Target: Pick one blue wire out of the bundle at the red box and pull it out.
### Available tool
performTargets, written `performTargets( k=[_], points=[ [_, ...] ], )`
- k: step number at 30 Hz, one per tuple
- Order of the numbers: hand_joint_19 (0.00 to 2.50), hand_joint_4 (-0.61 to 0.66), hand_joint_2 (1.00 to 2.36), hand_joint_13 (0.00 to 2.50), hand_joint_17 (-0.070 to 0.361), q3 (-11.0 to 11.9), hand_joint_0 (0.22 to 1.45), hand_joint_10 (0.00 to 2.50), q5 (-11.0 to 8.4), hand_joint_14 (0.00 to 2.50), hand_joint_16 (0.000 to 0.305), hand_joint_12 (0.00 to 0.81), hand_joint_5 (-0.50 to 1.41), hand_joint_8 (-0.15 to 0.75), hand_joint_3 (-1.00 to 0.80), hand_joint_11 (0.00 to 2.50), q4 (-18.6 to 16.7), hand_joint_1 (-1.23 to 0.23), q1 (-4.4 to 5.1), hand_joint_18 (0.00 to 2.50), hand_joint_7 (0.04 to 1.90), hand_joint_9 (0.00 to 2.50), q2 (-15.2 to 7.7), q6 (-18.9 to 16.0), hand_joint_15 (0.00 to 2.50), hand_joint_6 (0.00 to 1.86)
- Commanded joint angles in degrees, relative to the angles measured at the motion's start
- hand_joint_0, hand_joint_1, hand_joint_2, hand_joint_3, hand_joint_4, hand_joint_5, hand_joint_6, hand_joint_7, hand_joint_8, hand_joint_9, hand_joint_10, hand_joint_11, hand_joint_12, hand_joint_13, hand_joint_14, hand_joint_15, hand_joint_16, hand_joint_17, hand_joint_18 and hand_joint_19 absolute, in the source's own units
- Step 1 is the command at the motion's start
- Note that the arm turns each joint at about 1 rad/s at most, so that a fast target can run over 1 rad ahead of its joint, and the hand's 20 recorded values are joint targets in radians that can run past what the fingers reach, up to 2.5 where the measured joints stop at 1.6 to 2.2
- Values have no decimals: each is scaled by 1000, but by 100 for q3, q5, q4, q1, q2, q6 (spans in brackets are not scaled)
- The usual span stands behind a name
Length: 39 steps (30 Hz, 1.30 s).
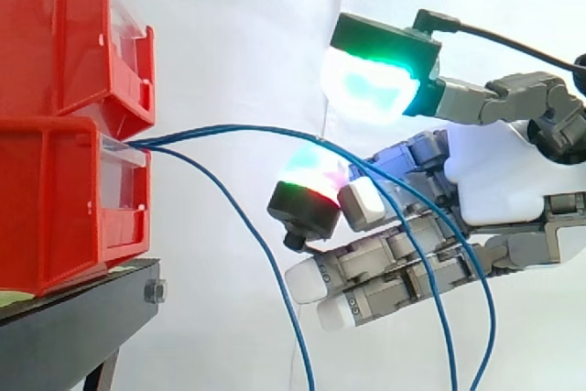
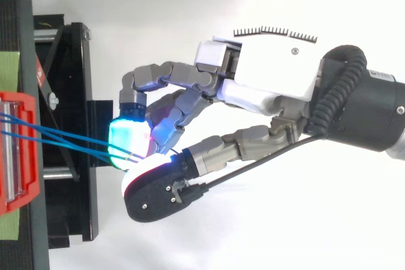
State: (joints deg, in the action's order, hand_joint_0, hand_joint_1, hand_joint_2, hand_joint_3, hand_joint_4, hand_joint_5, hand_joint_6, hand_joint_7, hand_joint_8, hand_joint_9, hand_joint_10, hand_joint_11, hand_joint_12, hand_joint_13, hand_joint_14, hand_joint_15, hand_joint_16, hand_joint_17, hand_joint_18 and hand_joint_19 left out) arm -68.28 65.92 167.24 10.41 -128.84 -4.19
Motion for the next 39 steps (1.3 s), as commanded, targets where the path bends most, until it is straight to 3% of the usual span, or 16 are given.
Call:
performTargets(
  k=[1, 2, 7, 9, 10, 13, 16, 22, 27, 28, 32, 39],
  points=[
    [419, 347, 1001, 513, 128, -2, 600, 22, 0, 11, 57, 361, -23, 225, -483, 598, -7, -635, -4, 377, 1450, 1056, 0, -3, 245, 503],
    [422, 355, 1002, 519, 127, -2, 599, 20, 0, 10, 57, 354, -17, 209, -479, 550, 2, -571, 5, 377, 1408, 1081, 0, 6, 232, 504],
    [428, 388, 1004, 523, 126, -2, 603, 17, 0, 9, 56, 348, -16, 199, -455, 436, 2, -539, -4, 376, 1282, 1092, 0, -3, 215, 505],
    [429, 340, 1008, 520, 126, -2, 605, 21, 0, 10, 56, 352, -22, 215, -414, 477, 2, -587, 5, 372, 1320, 1084, 0, -3, 223, 505],
    [429, 282, 1012, 503, 126, -2, 605, 22, 0, 10, 56, 358, -31, 228, -368, 567, 2, -671, 5, 373, 1440, 1042, 0, -3, 233, 503],
    [418, 267, 1014, 494, 127, -2, 596, 26, 0, 10, 56, 364, -32, 237, -330, 636, 2, -724, 5, 373, 1564, 1026, 0, -3, 241, 501],
    [415, 229, 1015, 488, 130, -2, 583, 27, 0, 11, 58, 376, -82, 255, -296, 702, 2, -770, 5, 380, 1370, 998, 0, -3, 248, 640],
    [404, 270, 1018, 477, 134, -2, 572, 25, 0, 11, 60, 385, -111, 260, -233, 733, -7, -809, -4, 380, 1271, 976, 0, -3, 245, 734],
    [421, 288, 1019, 473, 135, -2, 567, 24, 0, 10, 60, 378, -62, 252, -212, 602, -7, -726, 5, 370, 1394, 978, 0, 6, 226, 598],
    [424, 289, 1020, 466, 133, -2, 576, 23, 0, 10, 59, 372, -35, 246, -199, 572, -7, -683, 5, 360, 1564, 970, 0, 6, 226, 500],
    [427, 338, 1022, 467, 132, -2, 591, 21, 0, 10, 59, 369, -34, 237, -167, 544, -7, -658, 5, 354, 1444, 974, 0, 6, 224, 502],
    [417, 296, 1022, 463, 131, -2, 600, 26, 0, 10, 58, 372, -44, 246, -143, 627, 2, -679, -4, 350, 1476, 969, 0, 6, 238, 502]
  ],
)
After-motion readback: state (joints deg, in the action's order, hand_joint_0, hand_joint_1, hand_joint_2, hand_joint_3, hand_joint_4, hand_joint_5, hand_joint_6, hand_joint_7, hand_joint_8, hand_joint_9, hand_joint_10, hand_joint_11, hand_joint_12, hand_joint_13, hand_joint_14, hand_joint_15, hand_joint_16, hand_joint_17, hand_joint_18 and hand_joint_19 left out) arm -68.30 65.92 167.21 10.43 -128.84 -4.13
